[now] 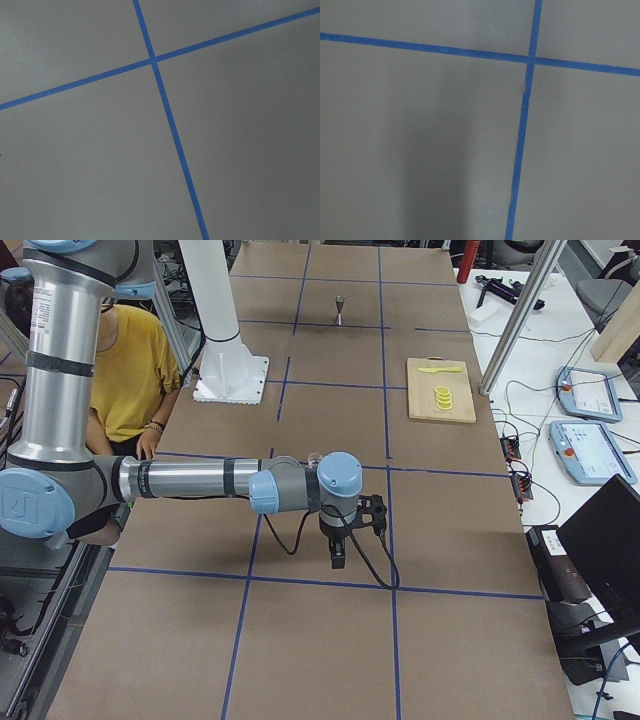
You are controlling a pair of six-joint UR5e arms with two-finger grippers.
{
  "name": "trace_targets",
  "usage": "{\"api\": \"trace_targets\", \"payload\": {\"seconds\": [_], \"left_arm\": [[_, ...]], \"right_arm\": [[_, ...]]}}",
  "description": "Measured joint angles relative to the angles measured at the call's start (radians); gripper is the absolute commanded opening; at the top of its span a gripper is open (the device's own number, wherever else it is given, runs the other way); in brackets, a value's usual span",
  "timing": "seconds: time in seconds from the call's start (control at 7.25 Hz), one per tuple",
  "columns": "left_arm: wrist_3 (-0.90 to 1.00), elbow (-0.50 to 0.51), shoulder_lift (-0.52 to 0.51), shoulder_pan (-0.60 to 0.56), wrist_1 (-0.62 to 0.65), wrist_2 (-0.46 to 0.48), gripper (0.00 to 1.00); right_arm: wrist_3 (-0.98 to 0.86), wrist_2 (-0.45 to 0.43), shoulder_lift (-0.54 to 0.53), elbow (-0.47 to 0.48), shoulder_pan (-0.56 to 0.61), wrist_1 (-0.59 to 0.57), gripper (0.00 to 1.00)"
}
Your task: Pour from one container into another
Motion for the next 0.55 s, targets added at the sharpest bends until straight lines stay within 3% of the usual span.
{"api": "trace_targets", "payload": {"seconds": [0.28,0.55], "left_arm": [[-0.150,0.012,-0.003,0.038,-0.169,-0.076,1.00],[-0.518,0.018,-0.007,0.161,-0.489,-0.050,1.00]], "right_arm": [[-0.002,0.005,-0.001,-0.002,0.000,0.037,1.00],[0.002,0.007,-0.001,-0.006,-0.001,0.049,1.00]]}}
